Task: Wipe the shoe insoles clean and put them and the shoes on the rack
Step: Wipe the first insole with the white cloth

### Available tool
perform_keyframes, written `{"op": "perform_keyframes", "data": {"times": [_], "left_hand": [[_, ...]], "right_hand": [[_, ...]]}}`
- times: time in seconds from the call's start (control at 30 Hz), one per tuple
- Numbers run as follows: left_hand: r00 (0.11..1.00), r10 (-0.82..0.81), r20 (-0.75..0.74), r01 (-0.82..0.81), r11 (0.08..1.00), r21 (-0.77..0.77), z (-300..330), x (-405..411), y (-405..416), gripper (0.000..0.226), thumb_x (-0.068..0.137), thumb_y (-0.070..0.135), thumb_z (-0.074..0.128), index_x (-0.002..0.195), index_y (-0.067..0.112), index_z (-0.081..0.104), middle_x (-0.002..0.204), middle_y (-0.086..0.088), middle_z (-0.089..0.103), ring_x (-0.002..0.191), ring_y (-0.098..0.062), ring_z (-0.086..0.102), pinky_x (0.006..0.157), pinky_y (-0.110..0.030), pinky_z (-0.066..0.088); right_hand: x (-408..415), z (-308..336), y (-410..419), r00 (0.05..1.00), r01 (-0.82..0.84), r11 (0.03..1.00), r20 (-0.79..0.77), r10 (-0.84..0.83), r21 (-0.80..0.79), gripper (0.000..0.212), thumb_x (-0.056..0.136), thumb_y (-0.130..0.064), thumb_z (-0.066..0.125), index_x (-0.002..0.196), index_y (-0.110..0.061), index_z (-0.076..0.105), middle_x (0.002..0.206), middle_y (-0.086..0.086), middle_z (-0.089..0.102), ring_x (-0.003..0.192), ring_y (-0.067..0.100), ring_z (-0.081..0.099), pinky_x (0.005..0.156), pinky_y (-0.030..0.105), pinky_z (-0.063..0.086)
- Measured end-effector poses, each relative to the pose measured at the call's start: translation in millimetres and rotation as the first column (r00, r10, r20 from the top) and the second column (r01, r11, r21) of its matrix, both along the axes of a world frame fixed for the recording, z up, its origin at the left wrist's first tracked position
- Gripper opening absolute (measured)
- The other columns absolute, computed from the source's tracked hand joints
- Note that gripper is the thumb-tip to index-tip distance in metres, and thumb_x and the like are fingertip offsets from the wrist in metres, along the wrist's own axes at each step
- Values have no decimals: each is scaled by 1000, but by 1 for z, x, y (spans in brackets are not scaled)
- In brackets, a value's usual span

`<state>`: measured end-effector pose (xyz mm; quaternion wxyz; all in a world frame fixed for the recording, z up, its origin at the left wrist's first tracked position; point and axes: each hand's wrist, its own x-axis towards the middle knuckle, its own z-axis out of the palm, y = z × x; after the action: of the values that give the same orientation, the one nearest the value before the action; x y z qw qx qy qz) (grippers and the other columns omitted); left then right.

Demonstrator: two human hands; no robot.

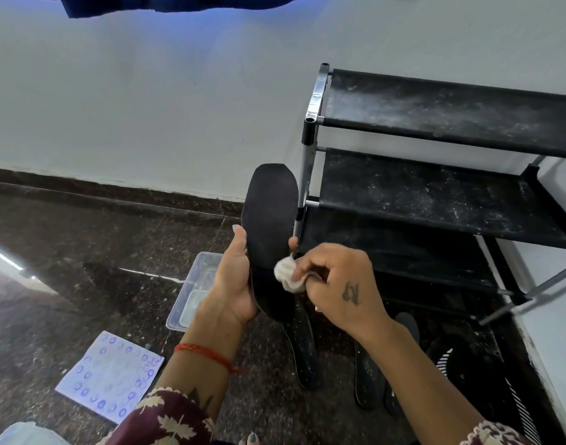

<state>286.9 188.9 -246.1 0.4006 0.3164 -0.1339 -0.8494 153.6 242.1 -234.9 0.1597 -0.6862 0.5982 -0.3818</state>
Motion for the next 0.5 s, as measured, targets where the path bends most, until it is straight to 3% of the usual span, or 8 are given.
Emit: {"op": "perform_keyframes", "data": {"times": [0.07, 0.13, 0.2, 0.27, 0.37, 0.5], "left_hand": [[1000, -10, -3, 10, 1000, -5, 1, 1, 0, 79, 91, 67, 23, 132, 6, 51, 99, -15, 63, 88, -27, 65, 79, -43, 55], [998, -37, -42, 37, 999, 7, 4, 0, 3, 78, 91, 67, 25, 129, 5, 53, 96, -16, 64, 80, -31, 69, 72, -46, 58], [994, -63, -92, 66, 998, 22, 9, -1, 7, 76, 90, 67, 27, 128, 6, 53, 92, -17, 64, 75, -36, 70, 62, -46, 58], [993, -63, -99, 65, 998, 17, 9, -1, 8, 75, 92, 66, 26, 126, 6, 54, 92, -18, 64, 74, -37, 70, 59, -45, 58], [997, -47, -65, 46, 999, -11, 4, 1, 6, 75, 94, 64, 22, 124, 4, 56, 99, -16, 62, 79, -33, 70, 66, -41, 59], [999, -45, -30, 43, 998, -54, -3, 3, 0, 75, 93, 64, 20, 138, 10, 47, 104, -14, 63, 86, -26, 67, 78, -38, 57]], "right_hand": [[5, 5, 2, 979, -45, 999, 201, 43, 7, 18, 71, 0, 71, 75, -18, 74, 74, -13, 68, 69, -2, 63, 60, 9, 47], [14, 6, 5, 949, -198, 978, 262, 174, 67, 16, 74, -5, 72, 84, -18, 74, 81, -10, 71, 73, 2, 65, 66, 16, 52], [22, 4, 7, 943, -297, 951, 184, 277, 90, 16, 75, -8, 71, 86, -20, 73, 87, -9, 70, 80, 1, 64, 77, 17, 50], [23, 2, 6, 946, -312, 946, 113, 303, 85, 16, 75, -7, 70, 82, -21, 73, 84, -9, 69, 77, 1, 62, 78, 11, 43], [12, 4, 4, 957, -288, 953, -14, 291, 90, 22, 71, -3, 65, 72, -23, 74, 76, -11, 69, 74, 2, 59, 78, 10, 37], [0, 1, 3, 966, -126, 986, -213, 147, 110, 12, 72, -12, 66, 67, -21, 74, 76, -10, 68, 72, 4, 59, 67, 21, 48]]}}
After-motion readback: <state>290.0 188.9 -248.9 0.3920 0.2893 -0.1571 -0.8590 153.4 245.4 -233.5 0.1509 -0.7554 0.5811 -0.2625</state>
